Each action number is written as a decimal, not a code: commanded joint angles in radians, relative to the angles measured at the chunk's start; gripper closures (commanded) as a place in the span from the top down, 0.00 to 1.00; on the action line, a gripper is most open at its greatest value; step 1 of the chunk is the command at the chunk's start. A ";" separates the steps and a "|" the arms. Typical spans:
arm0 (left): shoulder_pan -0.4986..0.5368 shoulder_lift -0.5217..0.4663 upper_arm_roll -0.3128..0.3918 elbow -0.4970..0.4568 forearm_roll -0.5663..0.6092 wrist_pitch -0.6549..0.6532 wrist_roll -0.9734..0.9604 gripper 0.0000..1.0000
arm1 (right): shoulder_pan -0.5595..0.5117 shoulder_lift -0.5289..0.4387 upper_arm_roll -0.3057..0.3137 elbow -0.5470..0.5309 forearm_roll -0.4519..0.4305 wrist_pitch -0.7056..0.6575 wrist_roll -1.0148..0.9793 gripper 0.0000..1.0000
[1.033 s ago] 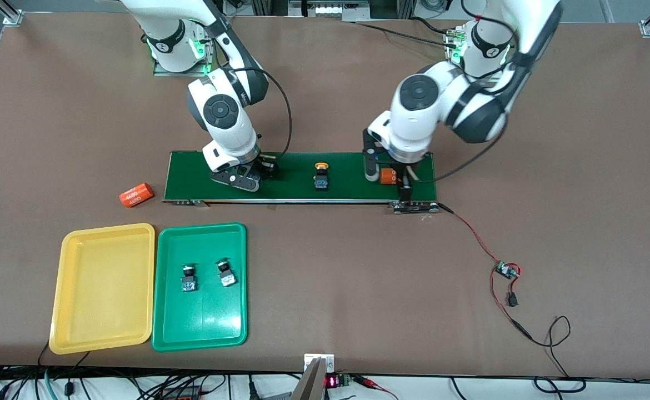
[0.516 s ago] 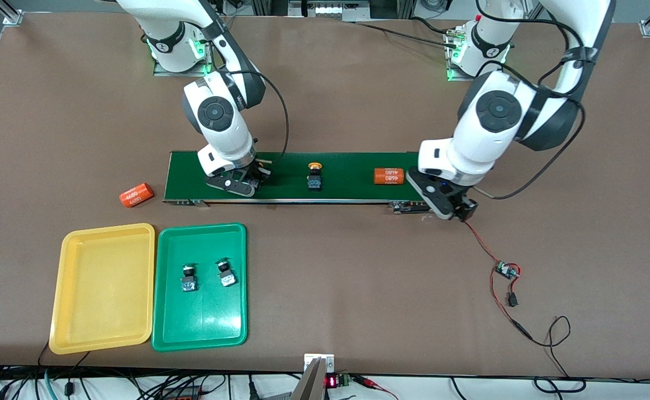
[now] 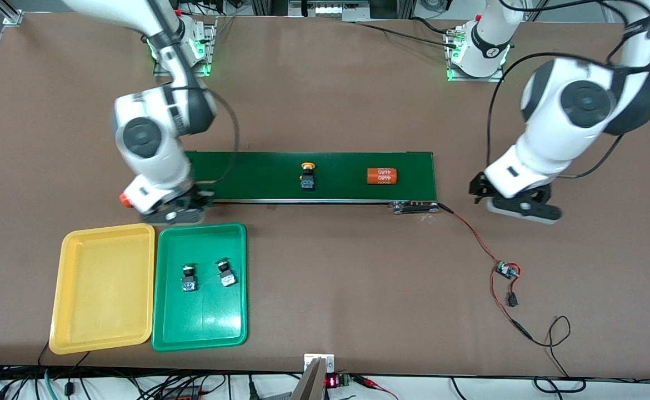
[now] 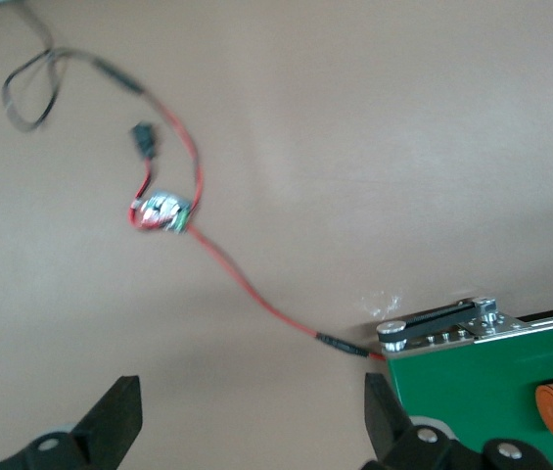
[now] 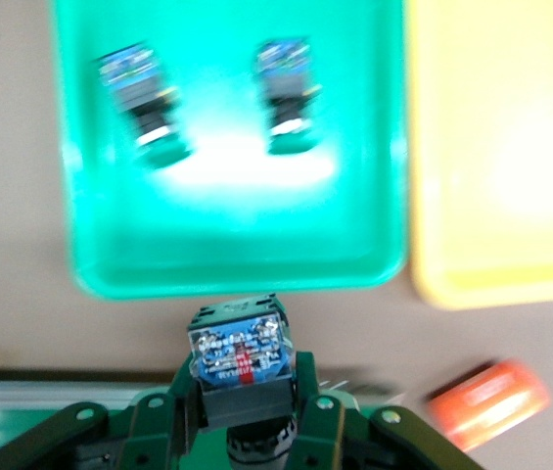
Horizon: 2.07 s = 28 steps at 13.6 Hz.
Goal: Sort buttons by color to trays
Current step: 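Carry the button toward the yellow tray while the left gripper withdraws, then lower the button into the yellow tray and open the right gripper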
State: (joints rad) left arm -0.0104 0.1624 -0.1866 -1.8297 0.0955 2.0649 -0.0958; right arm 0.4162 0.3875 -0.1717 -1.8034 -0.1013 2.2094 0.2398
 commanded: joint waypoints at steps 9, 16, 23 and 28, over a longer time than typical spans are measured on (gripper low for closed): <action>0.030 0.002 0.243 0.378 -0.175 -0.386 0.023 1.00 | -0.364 0.344 0.018 0.315 0.229 0.009 -0.479 0.00; 0.035 -0.015 0.202 0.356 -0.172 -0.390 -0.007 1.00 | -0.433 0.459 0.017 0.443 0.227 0.061 -0.586 0.00; 0.041 -0.011 0.210 0.420 -0.172 -0.405 0.036 1.00 | -0.445 0.473 0.018 0.440 0.232 0.064 -0.614 0.67; 0.041 -0.014 0.200 0.411 -0.166 -0.463 0.053 1.00 | -0.447 0.449 0.027 0.420 0.255 0.027 -0.617 0.83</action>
State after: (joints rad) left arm 0.0253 0.1469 0.0195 -1.4327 -0.0613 1.6313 -0.0703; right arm -0.0125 0.8466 -0.1677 -1.3879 0.1207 2.2704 -0.3483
